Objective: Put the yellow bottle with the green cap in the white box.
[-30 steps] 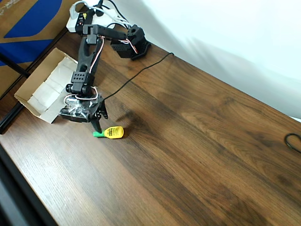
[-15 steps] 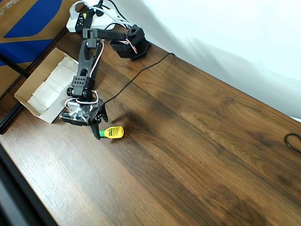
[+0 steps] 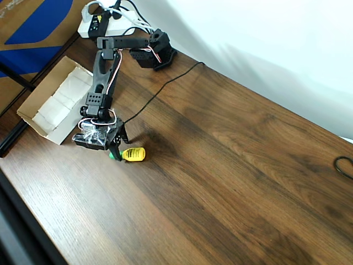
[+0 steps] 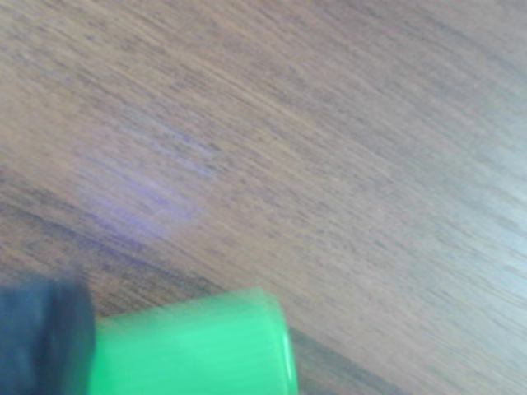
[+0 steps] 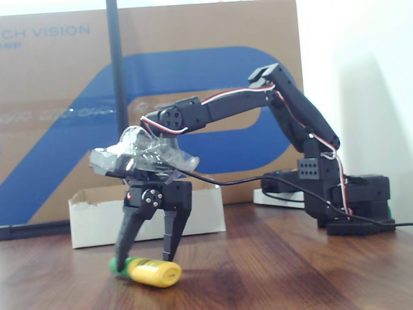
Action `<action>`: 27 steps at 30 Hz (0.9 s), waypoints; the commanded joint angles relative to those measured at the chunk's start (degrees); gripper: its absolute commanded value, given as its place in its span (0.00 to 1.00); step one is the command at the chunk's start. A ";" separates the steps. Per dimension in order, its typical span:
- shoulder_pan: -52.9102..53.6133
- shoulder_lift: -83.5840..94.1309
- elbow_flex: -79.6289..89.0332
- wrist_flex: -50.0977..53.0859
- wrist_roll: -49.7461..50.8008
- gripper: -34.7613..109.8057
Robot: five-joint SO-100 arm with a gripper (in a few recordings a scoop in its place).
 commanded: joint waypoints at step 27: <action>-0.26 12.13 -0.62 3.96 -0.09 0.24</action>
